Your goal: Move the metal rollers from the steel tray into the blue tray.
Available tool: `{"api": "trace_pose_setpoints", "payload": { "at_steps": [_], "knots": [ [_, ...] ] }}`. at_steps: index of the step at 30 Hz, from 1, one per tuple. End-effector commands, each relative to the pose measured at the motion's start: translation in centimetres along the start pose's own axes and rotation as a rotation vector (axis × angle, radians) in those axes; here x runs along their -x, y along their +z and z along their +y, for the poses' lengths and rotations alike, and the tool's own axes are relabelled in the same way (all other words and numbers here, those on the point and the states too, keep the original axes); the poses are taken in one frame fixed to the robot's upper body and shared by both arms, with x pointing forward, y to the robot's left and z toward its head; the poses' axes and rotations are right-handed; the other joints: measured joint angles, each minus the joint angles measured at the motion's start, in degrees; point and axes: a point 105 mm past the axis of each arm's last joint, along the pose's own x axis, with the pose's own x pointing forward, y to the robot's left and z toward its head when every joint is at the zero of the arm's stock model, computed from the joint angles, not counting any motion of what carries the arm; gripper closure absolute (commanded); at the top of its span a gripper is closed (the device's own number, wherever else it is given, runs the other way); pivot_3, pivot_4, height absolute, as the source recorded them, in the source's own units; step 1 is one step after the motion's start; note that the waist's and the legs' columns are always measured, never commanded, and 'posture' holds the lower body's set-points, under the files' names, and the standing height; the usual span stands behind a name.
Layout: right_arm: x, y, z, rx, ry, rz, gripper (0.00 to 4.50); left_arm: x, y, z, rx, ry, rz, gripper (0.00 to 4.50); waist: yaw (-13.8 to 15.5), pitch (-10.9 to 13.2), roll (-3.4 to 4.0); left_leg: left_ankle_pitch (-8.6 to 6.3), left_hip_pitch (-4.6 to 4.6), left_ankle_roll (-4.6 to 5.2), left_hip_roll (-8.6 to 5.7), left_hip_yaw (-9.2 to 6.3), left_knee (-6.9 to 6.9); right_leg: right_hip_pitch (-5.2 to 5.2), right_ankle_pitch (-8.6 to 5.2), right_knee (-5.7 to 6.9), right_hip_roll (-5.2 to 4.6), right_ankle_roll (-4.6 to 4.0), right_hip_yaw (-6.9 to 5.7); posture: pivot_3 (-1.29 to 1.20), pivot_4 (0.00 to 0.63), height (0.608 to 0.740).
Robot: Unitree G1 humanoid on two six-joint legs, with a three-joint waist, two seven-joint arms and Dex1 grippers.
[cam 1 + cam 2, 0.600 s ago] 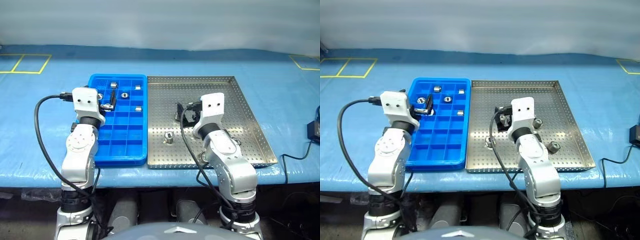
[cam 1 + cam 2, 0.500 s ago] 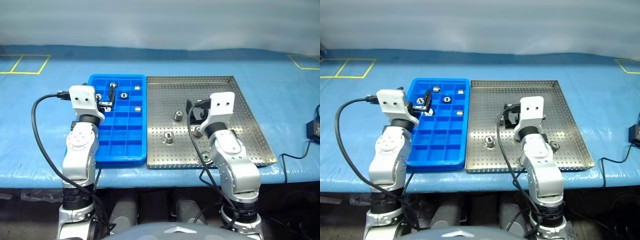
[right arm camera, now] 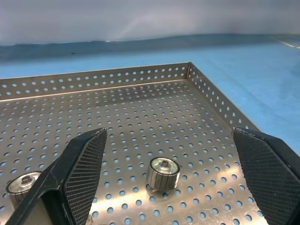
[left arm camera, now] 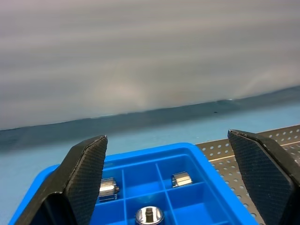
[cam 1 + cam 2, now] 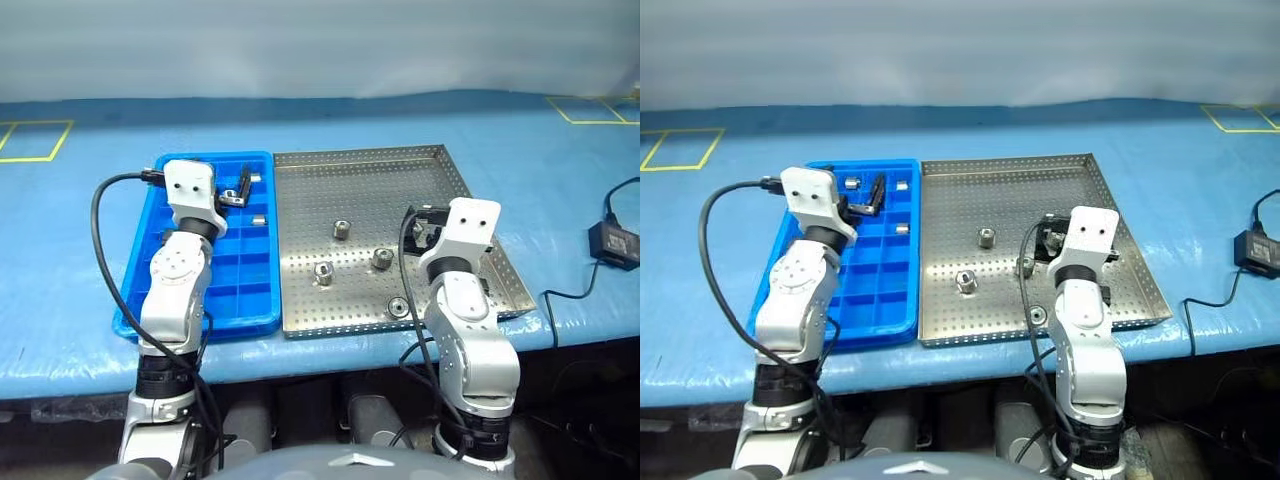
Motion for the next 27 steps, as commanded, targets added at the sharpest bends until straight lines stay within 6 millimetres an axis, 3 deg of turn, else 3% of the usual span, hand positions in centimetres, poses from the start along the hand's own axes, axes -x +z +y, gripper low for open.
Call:
{"api": "trace_pose_setpoints", "payload": {
  "at_steps": [1,9,18,27],
  "knots": [
    [0.8,1.0,2.4,-0.018,0.065,-0.057,0.00,-0.2,0.8,-1.7,-0.050,-0.112,-0.020,0.02,-0.5,0.0,0.00,0.00,0.00,0.00,0.00,0.00,0.00,0.00,0.00,0.01,0.00,0.00,0.00,-0.16,0.150,0.740],
    [1.2,0.9,3.7,0.007,0.111,-0.071,0.00,0.3,0.1,-3.9,-0.075,-0.285,0.020,0.02,-1.4,0.0,0.01,0.00,-0.01,0.00,0.01,0.00,-0.01,-0.04,0.00,0.01,0.00,0.00,0.02,-0.19,0.150,0.740],
    [1.4,0.7,1.7,0.035,0.051,-0.076,0.00,0.3,-0.7,-4.5,-0.092,-0.351,0.054,0.02,-2.1,0.0,0.01,0.00,-0.03,0.00,0.01,0.01,-0.01,-0.07,-0.01,0.01,-0.02,0.00,0.04,-0.22,0.150,0.740],
    [1.8,0.5,-0.2,0.073,0.148,-0.020,0.00,0.9,-2.3,-3.6,-0.094,-0.429,0.196,0.02,-3.0,0.0,0.01,0.00,0.03,0.00,0.02,0.02,0.01,-0.04,0.00,0.06,0.01,0.01,0.05,-0.16,0.150,0.740]
  ]
}}
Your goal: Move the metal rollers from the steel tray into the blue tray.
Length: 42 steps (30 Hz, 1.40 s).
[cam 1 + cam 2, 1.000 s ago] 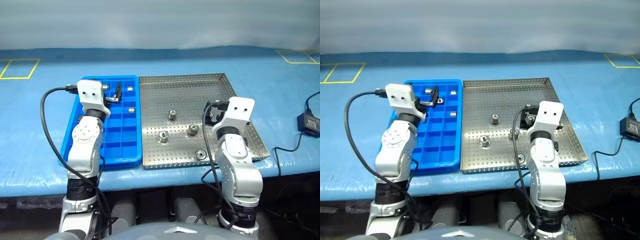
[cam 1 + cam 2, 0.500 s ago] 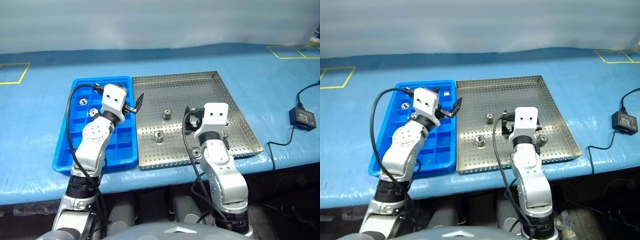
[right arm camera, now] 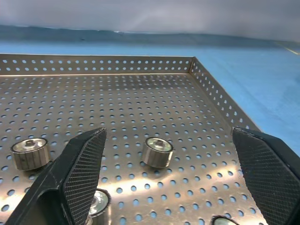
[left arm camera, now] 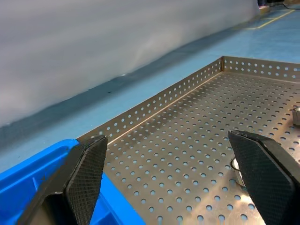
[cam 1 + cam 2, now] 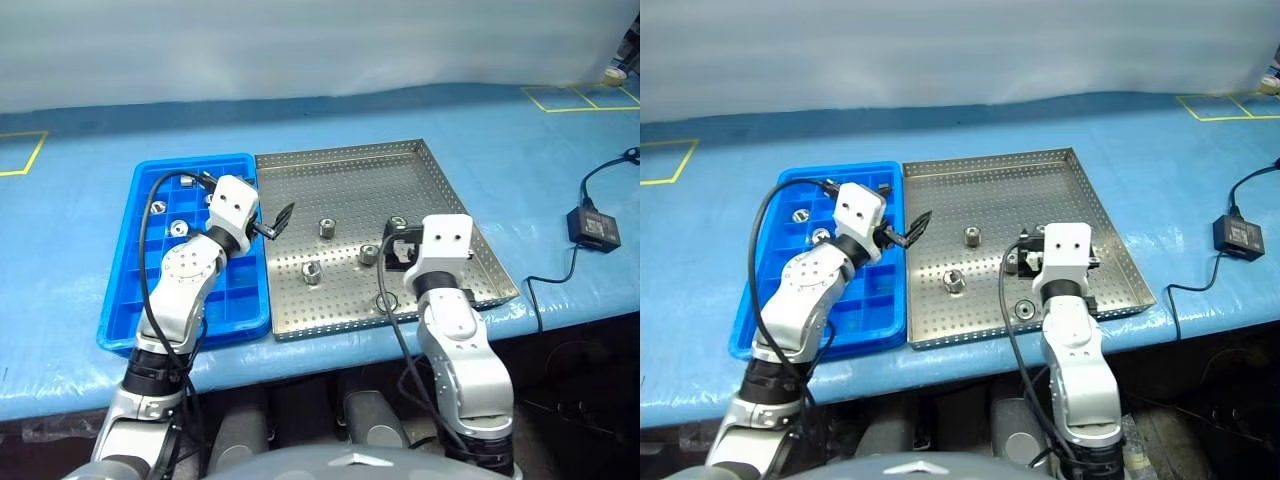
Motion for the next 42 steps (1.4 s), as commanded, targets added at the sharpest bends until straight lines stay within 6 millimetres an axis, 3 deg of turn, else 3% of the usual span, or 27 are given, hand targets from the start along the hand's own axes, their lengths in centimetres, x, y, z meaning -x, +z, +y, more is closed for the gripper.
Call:
{"api": "trace_pose_setpoints", "payload": {
  "at_steps": [1,10,15,22,30,34,39,42],
  "knots": [
    [0.7,1.1,-0.3,-0.013,0.055,-0.022,0.00,0.0,0.3,-0.2,-0.009,-0.076,0.028,0.02,0.1,0.0,0.00,0.00,0.00,0.00,0.00,0.00,0.00,0.00,0.00,0.01,0.01,0.00,0.00,-0.16,0.150,0.740],
    [1.3,0.9,0.8,0.023,0.182,0.012,0.00,-1.1,0.7,-4.0,-0.189,-0.599,0.190,0.02,1.3,0.0,0.00,0.00,-0.01,0.00,-0.03,0.01,0.02,0.01,-0.01,-0.03,0.01,-0.01,0.01,-0.12,0.150,0.740],
    [1.2,0.8,1.5,-0.004,0.189,0.017,0.00,-2.6,0.8,-6.1,-0.223,-0.794,0.283,0.02,2.0,0.0,0.00,0.01,-0.06,0.00,-0.03,0.01,0.01,-0.05,-0.01,-0.02,0.04,-0.01,0.02,-0.13,0.150,0.740],
    [1.5,0.5,1.5,-0.020,0.153,0.023,0.00,-3.0,-1.0,-7.5,-0.361,-0.957,0.427,0.02,1.9,0.0,0.00,0.00,-0.16,0.02,-0.03,0.06,-0.01,-0.17,-0.02,0.00,0.10,-0.01,0.11,-0.17,0.150,0.740],
    [1.8,0.4,0.9,-0.039,0.103,0.021,0.00,-3.2,-2.4,-7.7,-0.461,-1.019,0.514,0.02,1.4,0.0,0.00,0.01,-0.18,0.02,-0.01,0.12,0.02,-0.24,-0.02,0.04,0.11,-0.01,0.19,-0.21,0.150,0.740],
    [1.8,0.4,0.9,-0.040,0.099,0.016,0.00,-3.3,-2.9,-7.8,-0.507,-1.041,0.545,0.88,0.9,0.0,0.00,0.01,-0.19,0.03,-0.01,0.12,0.02,-0.24,-0.01,0.04,0.10,0.00,0.20,-0.21,0.150,0.740],
    [1.6,0.7,0.8,-0.044,0.092,0.004,0.00,-3.0,-3.5,-8.2,-0.557,-1.073,0.555,2.63,0.2,0.0,0.00,0.01,-0.19,0.03,-0.01,0.12,0.02,-0.24,-0.01,0.06,0.11,0.00,0.21,-0.21,0.150,0.740],
    [1.5,0.8,0.8,-0.043,0.092,0.000,0.00,-3.4,-2.7,-8.1,-0.547,-1.040,0.509,2.82,0.2,0.0,0.00,0.01,-0.18,0.03,-0.01,0.12,0.04,-0.24,-0.01,0.07,0.11,0.00,0.22,-0.20,0.150,0.740]
  ]
}}
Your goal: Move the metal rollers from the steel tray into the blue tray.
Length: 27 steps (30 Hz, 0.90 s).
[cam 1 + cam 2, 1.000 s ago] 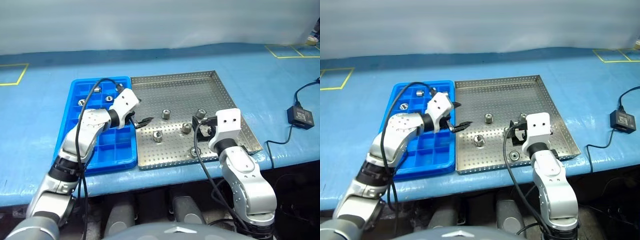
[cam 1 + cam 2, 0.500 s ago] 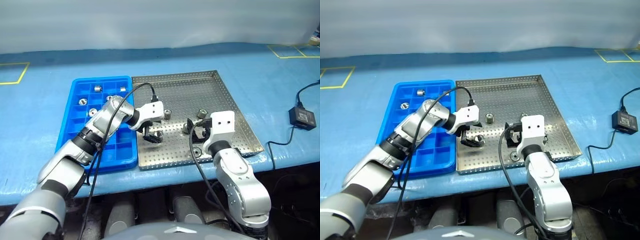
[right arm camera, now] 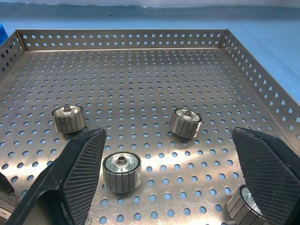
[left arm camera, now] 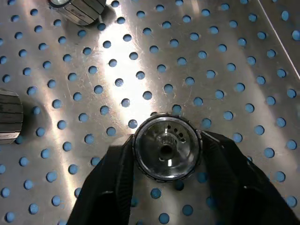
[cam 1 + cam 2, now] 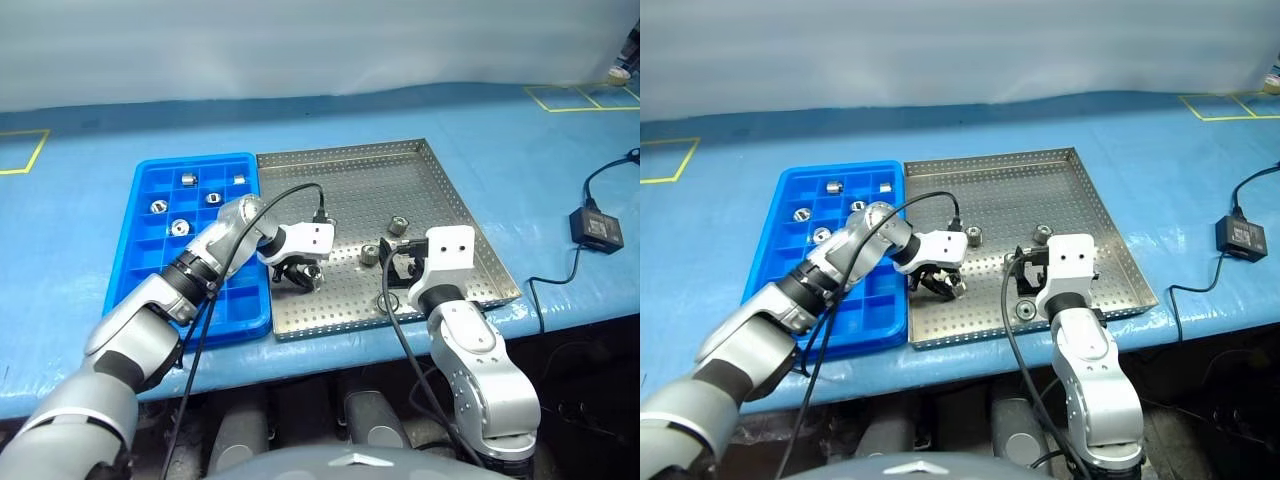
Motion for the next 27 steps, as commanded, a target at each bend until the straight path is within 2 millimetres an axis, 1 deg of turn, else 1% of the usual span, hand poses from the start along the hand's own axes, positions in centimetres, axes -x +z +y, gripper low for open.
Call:
{"api": "trace_pose_setpoints", "payload": {
  "at_steps": [1,4,5,7,8,9,11,14,15,16,18,19,20,23,27],
  "knots": [
    [0.2,1.7,-0.1,0.002,-0.009,-0.075,0.00,1.3,1.4,1.3,-0.032,0.086,-0.058,2.82,0.0,0.0,0.00,0.00,0.00,0.00,0.00,0.00,0.01,0.00,0.00,0.01,0.00,0.01,0.00,-0.20,0.150,0.740],
    [0.2,1.9,0.0,0.002,0.000,-0.081,0.00,3.5,2.7,3.0,0.034,0.242,-0.189,2.82,0.0,0.0,0.00,0.00,-0.01,0.00,0.00,0.00,0.03,-0.03,0.01,0.04,0.00,0.01,0.01,-0.19,0.150,0.740],
    [0.1,1.9,0.3,0.001,0.012,-0.082,0.00,4.8,2.9,3.9,0.093,0.346,-0.262,2.82,0.0,0.0,0.00,0.00,-0.02,0.00,0.01,0.00,0.03,-0.04,0.01,0.05,0.00,0.02,0.01,-0.18,0.150,0.740],
    [-0.1,2.0,0.8,0.004,0.036,-0.082,0.00,6.9,2.6,4.7,0.178,0.498,-0.348,2.82,-0.1,0.0,0.00,0.00,-0.02,0.01,0.02,0.01,0.03,-0.07,0.09,0.09,-0.01,0.16,0.04,-0.17,0.150,0.740],
    [-0.2,2.0,1.3,0.014,0.060,-0.081,0.00,8.0,2.1,4.8,0.223,0.594,-0.386,2.82,-0.1,0.0,0.03,0.00,-0.01,0.00,0.03,0.01,0.02,-0.07,0.20,0.09,0.00,0.33,0.04,-0.15,0.150,0.740],
    [-0.3,2.0,1.5,0.021,0.076,-0.081,0.00,8.6,1.7,4.7,0.251,0.654,-0.404,2.82,-0.1,0.0,0.04,0.00,0.01,0.00,0.03,0.01,0.00,-0.07,0.20,0.09,0.00,0.34,0.05,-0.13,0.150,0.740],
    [-0.7,2.1,2.5,0.034,0.123,-0.080,0.00,10.2,0.4,4.1,0.356,0.823,-0.478,2.82,0.1,0.0,0.06,0.01,0.04,0.00,0.04,0.01,-0.01,-0.06,0.20,0.13,-0.01,0.34,0.05,-0.12,0.150,0.740],
    [-1.5,2.6,3.8,0.058,0.185,-0.088,0.00,12.2,-1.7,2.8,0.485,1.118,-0.510,2.82,1.0,0.0,0.05,0.01,0.05,-0.01,0.05,0.00,0.04,-0.05,0.21,0.19,-0.04,0.34,0.04,-0.06,0.150,0.740],
    [-1.7,2.8,4.3,0.068,0.206,-0.098,0.00,12.8,-2.3,2.3,0.530,1.212,-0.512,2.82,1.6,0.0,0.04,0.02,0.05,-0.02,0.05,0.01,0.06,-0.04,0.22,0.19,-0.04,0.35,0.03,-0.02,0.150,0.740],
    [-1.8,3.0,4.6,0.075,0.219,-0.105,0.00,13.1,-2.6,1.9,0.561,1.270,-0.514,2.82,2.5,0.0,0.02,0.02,0.05,-0.02,0.05,0.00,0.11,-0.03,0.23,0.21,-0.05,0.36,0.03,-0.01,0.150,0.740],
    [-2.2,3.4,5.9,0.096,0.286,-0.115,0.00,13.7,-4.0,0.8,0.635,1.421,-0.437,2.82,4.0,-0.1,-0.05,0.04,0.05,-0.02,0.03,-0.01,0.16,0.01,0.26,0.23,-0.03,0.39,0.01,0.06,0.150,0.740],
    [-2.3,3.5,6.4,0.103,0.315,-0.118,0.00,14.0,-4.4,0.4,0.647,1.478,-0.416,2.82,4.7,-0.1,-0.05,0.05,0.07,-0.01,0.02,-0.03,0.19,0.07,0.27,0.22,-0.03,0.40,-0.01,0.07,0.150,0.740],
    [-2.4,3.6,6.7,0.107,0.333,-0.120,0.00,14.2,-4.6,0.1,0.654,1.514,-0.405,2.82,5.3,-0.1,-0.06,0.06,0.10,0.01,0.01,-0.02,0.20,0.10,0.29,0.21,-0.03,0.41,-0.01,0.09,0.150,0.740],
    [-2.6,3.6,7.9,0.127,0.392,-0.119,0.00,14.6,-6.5,-0.9,0.644,1.607,-0.257,2.82,7.0,-0.1,-0.13,0.07,0.19,0.02,0.00,-0.07,0.20,0.25,0.21,0.11,-0.04,0.18,-0.08,0.12,0.150,0.740],
    [-2.6,3.5,8.7,0.131,0.436,-0.117,0.00,14.9,-8.8,-1.7,0.696,1.652,-0.165,2.82,8.4,-0.1,-0.16,0.08,0.18,0.04,0.00,-0.10,0.19,0.35,0.25,-0.10,-0.08,0.09,-0.16,0.14,0.150,0.740]
  ]
}}
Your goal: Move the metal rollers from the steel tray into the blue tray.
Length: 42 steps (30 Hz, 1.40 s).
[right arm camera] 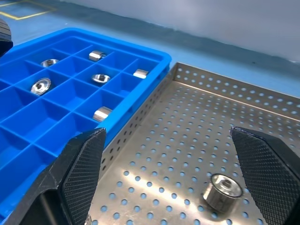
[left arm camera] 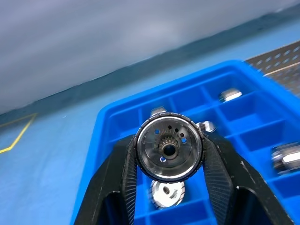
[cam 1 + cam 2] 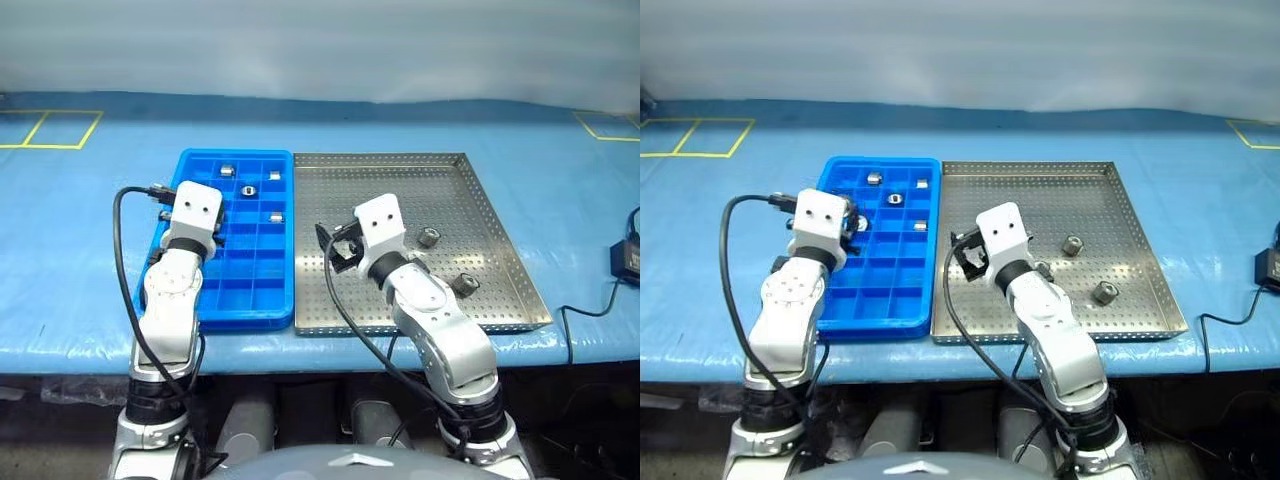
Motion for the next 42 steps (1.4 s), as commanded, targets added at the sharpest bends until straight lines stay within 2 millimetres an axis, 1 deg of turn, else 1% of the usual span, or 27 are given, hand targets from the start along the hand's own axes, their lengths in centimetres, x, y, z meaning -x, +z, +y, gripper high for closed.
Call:
{"api": "trace_pose_setpoints", "payload": {
  "at_steps": [1,4,7,10,12,14,16,17,18,19,20,22,23,25,27,28,30,33,35,38,42],
  "knots": [
    [0.0,1.3,0.7,0.007,0.035,-0.060,0.00,0.1,-0.3,1.9,-0.031,0.096,0.011,2.82,0.6,0.0,0.00,0.00,-0.02,0.00,0.00,-0.01,0.00,-0.01,0.00,-0.02,-0.03,0.00,-0.03,0.14,0.150,0.740],
    [0.0,1.3,0.9,0.004,0.042,-0.060,0.00,-0.1,-1.5,2.1,-0.014,0.106,0.065,2.82,0.9,0.0,0.00,0.00,-0.02,0.00,0.00,-0.02,-0.02,-0.01,0.00,-0.03,-0.05,-0.02,-0.07,0.14,0.150,0.740],
    [0.3,1.2,0.9,-0.005,0.033,-0.058,0.00,-0.4,-2.8,1.5,0.006,0.088,0.123,2.82,1.0,0.0,-0.01,0.00,-0.02,0.00,0.00,-0.04,-0.02,-0.01,-0.01,-0.03,-0.05,-0.04,-0.11,0.09,0.150,0.740],
    [0.6,1.1,0.7,-0.010,0.012,-0.056,0.00,-0.6,-3.9,1.3,0.012,0.084,0.191,2.82,0.7,0.0,-0.03,0.00,-0.04,0.00,0.00,-0.03,-0.02,-0.03,-0.01,-0.03,-0.06,-0.05,-0.12,0.08,0.150,0.740],
    [0.8,1.0,0.4,-0.010,-0.008,-0.054,0.00,-0.6,-4.3,1.3,0.017,0.091,0.223,2.82,0.6,0.0,-0.04,0.00,-0.04,0.00,0.00,-0.03,-0.04,-0.03,-0.01,-0.03,-0.07,-0.05,-0.12,0.08,0.150,0.740],
    [1.0,1.0,0.0,-0.011,-0.025,-0.053,0.00,-0.7,-4.5,1.6,0.035,0.109,0.243,2.07,0.5,0.0,-0.04,0.00,-0.05,0.00,0.01,-0.04,-0.04,-0.04,-0.02,-0.03,-0.07,-0.06,-0.13,0.04,0.150,0.740],
    [1.2,0.9,-0.4,-0.012,-0.046,-0.051,0.00,-0.9,-3.8,1.7,0.044,0.113,0.223,1.43,0.3,0.0,-0.04,0.00,-0.02,-0.01,0.01,-0.03,-0.04,-0.03,-0.02,-0.02,-0.08,-0.06,-0.13,0.04,0.150,0.740],
    [1.3,0.9,-0.6,-0.013,-0.055,-0.050,0.00,-1.0,-3.2,1.7,0.047,0.108,0.202,1.10,0.2,0.0,-0.05,0.00,-0.02,-0.01,0.01,-0.03,-0.03,-0.03,0.00,-0.02,-0.08,-0.08,-0.13,0.03,0.150,0.740],
    [1.5,0.8,-0.9,-0.014,-0.068,-0.049,0.00,-1.3,-1.9,1.2,0.059,0.078,0.151,0.76,0.1,0.0,-0.05,0.00,-0.03,-0.01,0.02,-0.03,-0.03,-0.03,0.00,-0.02,-0.08,-0.09,-0.13,0.03,0.150,0.740],
    [1.6,0.8,-1.2,-0.014,-0.081,-0.048,0.00,-1.5,-0.5,0.5,0.084,0.037,0.102,0.39,0.1,0.0,-0.06,0.00,-0.03,-0.01,0.02,-0.02,-0.02,-0.03,0.00,-0.02,-0.09,-0.09,-0.14,0.01,0.150,0.740],
    [1.8,0.8,-1.5,-0.013,-0.094,-0.045,0.00,-1.7,1.1,-0.4,0.119,-0.019,0.049,0.13,0.1,0.0,-0.07,0.00,-0.06,-0.01,0.02,-0.02,-0.01,-0.04,0.01,-0.03,-0.10,-0.10,-0.14,0.01,0.150,0.740],
    [2.0,0.6,-2.2,-0.008,-0.120,-0.037,0.00,-2.0,4.1,-2.9,0.203,-0.175,-0.046,0.13,0.1,0.0,-0.08,0.00,-0.09,-0.01,0.00,-0.02,0.01,-0.04,0.01,-0.05,-0.13,-0.10,-0.16,0.01,0.150,0.740],
    [2.1,0.5,-2.5,-0.007,-0.128,-0.034,0.00,-2.0,5.1,-3.8,0.230,-0.237,-0.074,0.13,0.2,-0.1,-0.09,0.00,-0.11,-0.01,-0.01,-0.02,0.01,-0.03,0.01,-0.06,-0.14,-0.10,-0.16,0.00,0.150,0.740],
    [2.5,0.2,-3.2,-0.003,-0.152,-0.023,0.00,-2.3,7.4,-6.6,0.282,-0.436,-0.125,0.13,-0.2,-0.1,-0.11,-0.01,-0.11,0.01,-0.04,0.01,0.02,-0.02,0.02,-0.10,-0.15,-0.08,-0.15,0.00,0.150,0.740],
    [2.9,-0.2,-3.9,0.004,-0.177,-0.009,0.00,-2.5,8.6,-9.3,0.279,-0.617,-0.133,0.13,-0.5,-0.1,-0.10,-0.01,-0.12,0.02,-0.04,0.01,0.01,-0.03,0.02,-0.10,-0.13,-0.08,-0.15,-0.02,0.150,0.740],
    [3.1,-0.3,-4.2,0.007,-0.187,-0.003,0.00,-2.6,9.0,-10.3,0.263,-0.675,-0.134,0.13,-0.6,-0.1,-0.10,-0.01,-0.10,0.02,-0.05,0.01,0.01,-0.03,0.02,-0.10,-0.11,-0.08,-0.15,-0.02,0.150,0.740],
    [3.6,-0.6,-4.7,0.010,-0.214,0.007,0.00,-2.6,8.9,-13.1,0.217,-0.844,-0.096,0.13,-1.4,-0.1,-0.09,0.00,-0.05,0.03,-0.04,0.02,-0.01,-0.01,0.01,-0.09,-0.04,-0.09,-0.13,-0.04,0.150,0.740],
    [4.2,-0.8,-5.4,0.006,-0.262,0.010,0.00,-2.9,7.6,-16.8,0.161,-1.027,0.019,0.13,-2.3,-0.1,-0.09,0.01,-0.05,0.04,-0.03,0.01,-0.04,0.00,0.00,-0.09,0.02,-0.09,-0.11,-0.08,0.150,0.740],
    [4.6,-0.7,-5.4,-0.003,-0.279,0.004,0.00,-3.4,6.9,-18.3,0.113,-1.059,0.060,0.13,-3.1,-0.1,-0.09,0.01,-0.08,0.05,-0.04,0.02,-0.03,-0.03,-0.01,-0.10,0.06,-0.08,-0.08,-0.11,0.150,0.740],
    [5.0,-0.8,-5.2,-0.012,-0.294,0.003,0.00,-3.7,6.5,-19.9,0.060,-1.096,0.080,0.13,-4.1,-0.1,-0.09,0.01,-0.13,0.06,-0.02,0.06,-0.06,-0.12,0.00,-0.10,0.06,-0.06,-0.01,-0.16,0.150,0.740],
    [5.5,-1.0,-5.1,-0.027,-0.318,0.007,0.00,-4.2,5.5,-21.1,-0.057,-1.084,0.094,0.13,-5.5,-0.1,-0.09,0.00,-0.16,0.06,-0.02,0.11,-0.12,-0.19,0.03,-0.09,0.06,-0.02,0.08,-0.19,0.150,0.740]
  ]
}}
